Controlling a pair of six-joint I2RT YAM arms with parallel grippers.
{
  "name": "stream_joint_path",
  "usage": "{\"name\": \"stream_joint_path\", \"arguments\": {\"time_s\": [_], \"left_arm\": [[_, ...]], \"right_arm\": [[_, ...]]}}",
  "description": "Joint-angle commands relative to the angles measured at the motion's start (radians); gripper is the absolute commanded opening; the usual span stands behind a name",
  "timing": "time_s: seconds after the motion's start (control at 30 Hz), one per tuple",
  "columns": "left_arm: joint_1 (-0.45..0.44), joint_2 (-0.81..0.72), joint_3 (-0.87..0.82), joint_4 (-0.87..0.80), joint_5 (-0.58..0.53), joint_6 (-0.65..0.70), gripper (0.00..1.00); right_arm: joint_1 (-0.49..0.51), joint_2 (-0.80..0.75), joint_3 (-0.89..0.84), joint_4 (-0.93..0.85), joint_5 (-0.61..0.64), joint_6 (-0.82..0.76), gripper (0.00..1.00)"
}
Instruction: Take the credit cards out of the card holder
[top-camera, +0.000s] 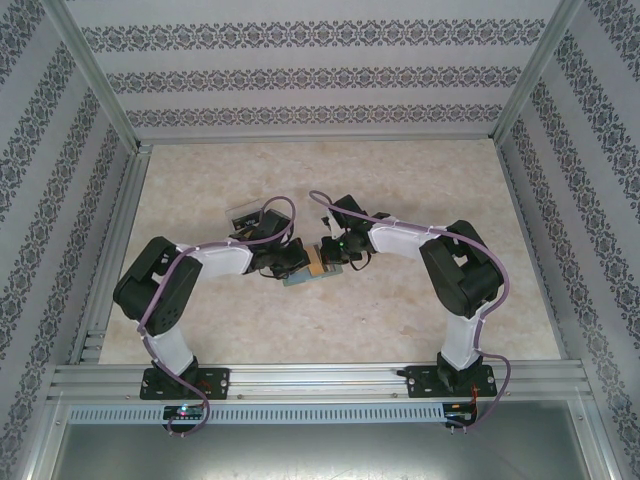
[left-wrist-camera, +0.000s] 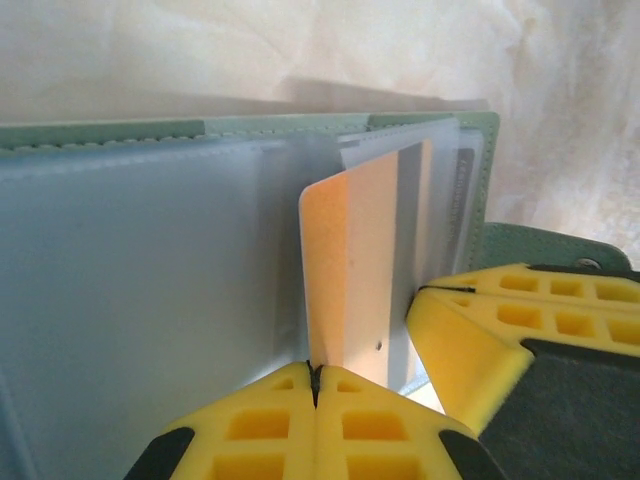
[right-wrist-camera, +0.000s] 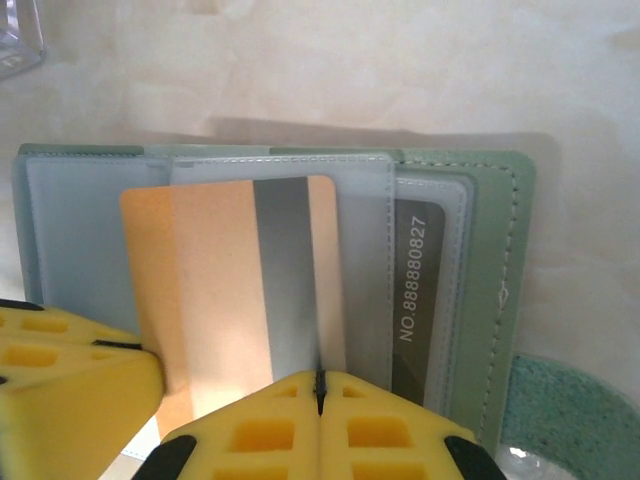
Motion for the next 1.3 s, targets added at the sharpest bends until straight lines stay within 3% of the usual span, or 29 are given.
{"name": "stream_joint_path", "arguments": {"time_s": [0.0, 0.53, 0.77, 0.97, 1.27], "left_arm": [[0.027, -0.043, -0.025, -0.001, 0.013, 0.000, 0.00], [0.079, -0.196, -0.088, -0.154, -0.014, 0.073, 0.00], [0.089, -0.295, -0.031, -0.311, -0.062, 0.169, 0.00], [0.090, -0.349, 0.087, -0.519, -0.149, 0.351, 0.00], [0.087, -0.316, 0.329, -0.783, -0.409, 0.730, 0.00]], "right_arm": [[-0.014, 0.024, -0.032, -0.030, 0.014, 0.012, 0.05], [-0.030, 0.028, -0.008, -0.034, 0.008, 0.003, 0.05], [-0.031, 0.020, 0.008, -0.034, 0.003, -0.005, 0.06], [-0.031, -0.085, 0.013, -0.020, 0.049, -0.014, 0.20], [-0.053, -0.214, 0.010, -0.017, 0.105, -0.021, 0.53]]}}
